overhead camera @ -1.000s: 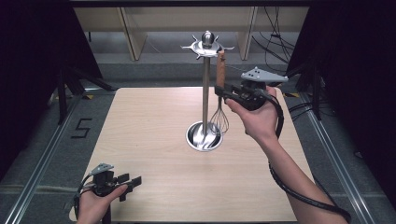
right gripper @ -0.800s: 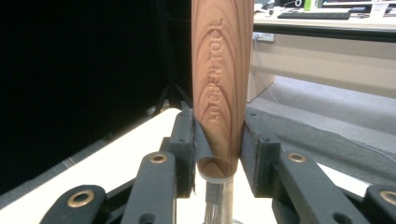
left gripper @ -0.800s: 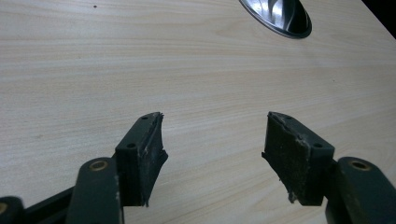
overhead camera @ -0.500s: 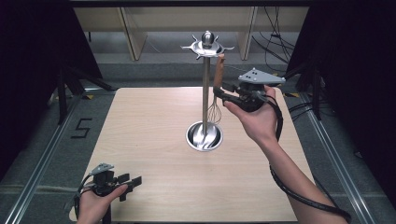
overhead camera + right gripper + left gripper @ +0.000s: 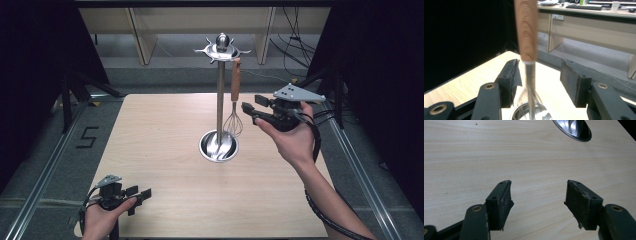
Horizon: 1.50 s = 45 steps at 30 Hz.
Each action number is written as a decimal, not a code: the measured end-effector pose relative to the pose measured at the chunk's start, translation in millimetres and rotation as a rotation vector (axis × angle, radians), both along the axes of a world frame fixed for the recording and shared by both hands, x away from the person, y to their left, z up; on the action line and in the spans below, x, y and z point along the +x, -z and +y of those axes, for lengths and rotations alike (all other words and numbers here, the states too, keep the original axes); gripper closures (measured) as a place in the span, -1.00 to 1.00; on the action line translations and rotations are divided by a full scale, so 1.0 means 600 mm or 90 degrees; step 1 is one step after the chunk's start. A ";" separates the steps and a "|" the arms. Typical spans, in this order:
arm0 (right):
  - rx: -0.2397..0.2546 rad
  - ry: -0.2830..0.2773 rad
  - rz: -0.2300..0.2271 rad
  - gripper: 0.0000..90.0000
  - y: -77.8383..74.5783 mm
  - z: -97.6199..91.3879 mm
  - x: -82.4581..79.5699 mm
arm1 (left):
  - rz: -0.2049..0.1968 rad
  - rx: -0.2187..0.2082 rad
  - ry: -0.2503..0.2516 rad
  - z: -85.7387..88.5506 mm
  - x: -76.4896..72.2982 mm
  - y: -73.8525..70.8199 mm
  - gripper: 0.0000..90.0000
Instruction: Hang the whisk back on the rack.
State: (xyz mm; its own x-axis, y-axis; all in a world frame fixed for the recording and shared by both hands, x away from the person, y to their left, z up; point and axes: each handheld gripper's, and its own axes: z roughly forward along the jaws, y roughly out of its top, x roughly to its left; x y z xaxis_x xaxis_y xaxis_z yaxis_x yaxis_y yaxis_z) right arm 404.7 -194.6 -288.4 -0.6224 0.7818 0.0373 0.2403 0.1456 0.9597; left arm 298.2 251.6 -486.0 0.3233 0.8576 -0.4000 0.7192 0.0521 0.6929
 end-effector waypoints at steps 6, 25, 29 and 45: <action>0.009 0.018 0.030 0.10 0.019 -0.033 -0.011 | 0.002 0.003 -0.005 0.001 0.000 -0.001 -0.19; 0.004 0.093 0.084 0.09 0.077 -0.136 -0.041 | 0.003 0.001 -0.009 0.003 0.000 0.001 -0.19; 0.001 0.104 0.083 0.07 0.087 -0.154 -0.045 | -0.004 0.001 -0.015 0.001 0.000 0.001 -0.19; -0.027 0.145 0.138 0.02 0.149 -0.203 -0.057 | 0.005 0.001 -0.012 0.001 0.000 0.002 -0.20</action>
